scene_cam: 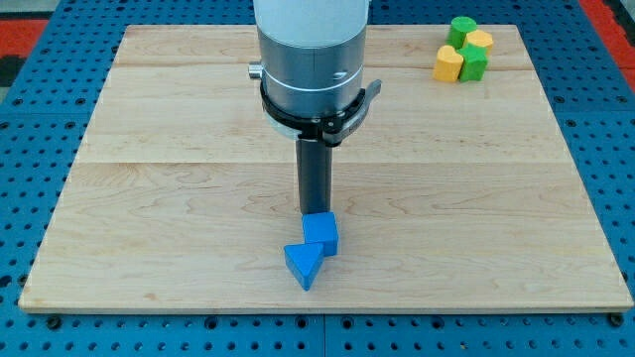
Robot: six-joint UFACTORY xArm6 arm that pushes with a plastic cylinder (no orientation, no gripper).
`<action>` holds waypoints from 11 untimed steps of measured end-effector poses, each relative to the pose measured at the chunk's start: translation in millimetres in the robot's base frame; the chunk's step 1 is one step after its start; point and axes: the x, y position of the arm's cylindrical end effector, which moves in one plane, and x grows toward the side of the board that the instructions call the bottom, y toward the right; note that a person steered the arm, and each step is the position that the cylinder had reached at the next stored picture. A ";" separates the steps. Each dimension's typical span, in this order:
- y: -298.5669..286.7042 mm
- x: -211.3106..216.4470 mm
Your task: Push the red blocks to the top of the blue cube
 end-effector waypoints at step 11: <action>68.0 -68.3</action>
